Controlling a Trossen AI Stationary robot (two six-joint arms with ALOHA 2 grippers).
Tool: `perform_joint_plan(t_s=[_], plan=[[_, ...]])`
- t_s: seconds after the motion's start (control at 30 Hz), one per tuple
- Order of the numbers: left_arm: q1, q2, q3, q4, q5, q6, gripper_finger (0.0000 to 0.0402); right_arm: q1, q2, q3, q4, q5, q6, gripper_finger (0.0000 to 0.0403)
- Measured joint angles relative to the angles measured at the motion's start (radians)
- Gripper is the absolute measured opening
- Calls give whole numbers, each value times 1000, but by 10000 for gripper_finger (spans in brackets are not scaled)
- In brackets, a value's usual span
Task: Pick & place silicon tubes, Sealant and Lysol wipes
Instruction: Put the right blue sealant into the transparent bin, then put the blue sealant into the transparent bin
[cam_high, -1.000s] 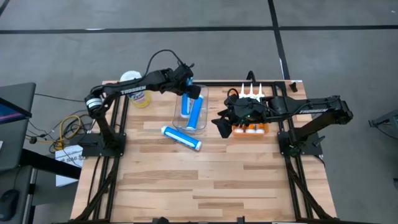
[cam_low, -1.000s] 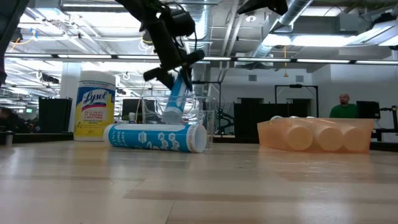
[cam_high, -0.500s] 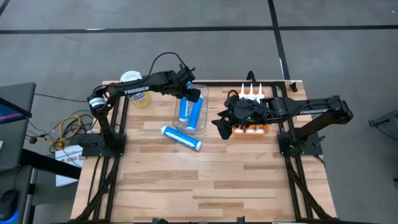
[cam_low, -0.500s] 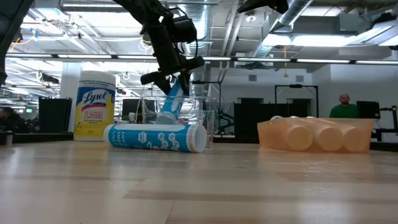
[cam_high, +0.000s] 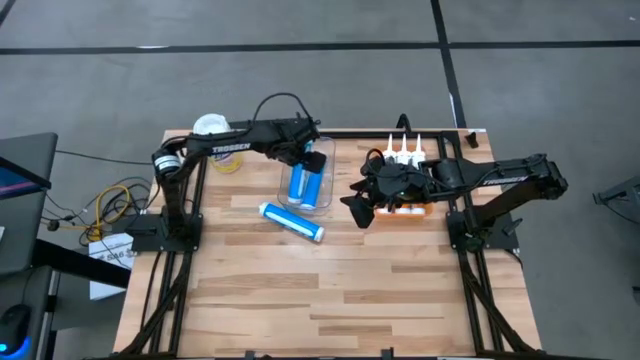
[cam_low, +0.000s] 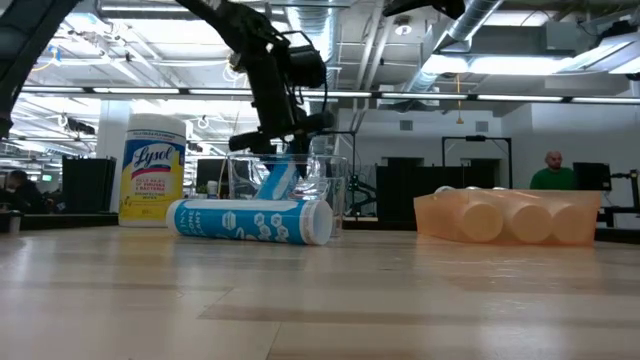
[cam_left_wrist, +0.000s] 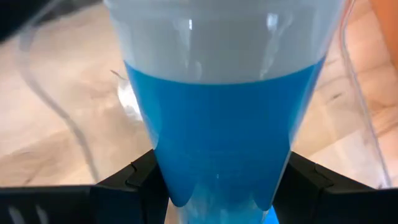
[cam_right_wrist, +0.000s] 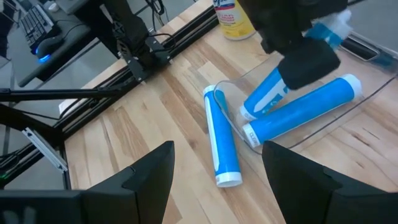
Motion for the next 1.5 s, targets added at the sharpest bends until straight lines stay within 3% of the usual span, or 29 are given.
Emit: perform_joint_plan(t_s=[0.87, 1.17, 1.5], plan=[[-2, 94, 1, 6, 85, -30, 202, 0, 0, 0, 7, 3, 0, 234], [-4, 93, 1, 19, 83, -29, 305, 0, 0, 0, 8, 3, 0, 234], [-6, 93, 7, 8, 83, -29, 320, 0, 0, 0, 8, 3, 0, 234]])
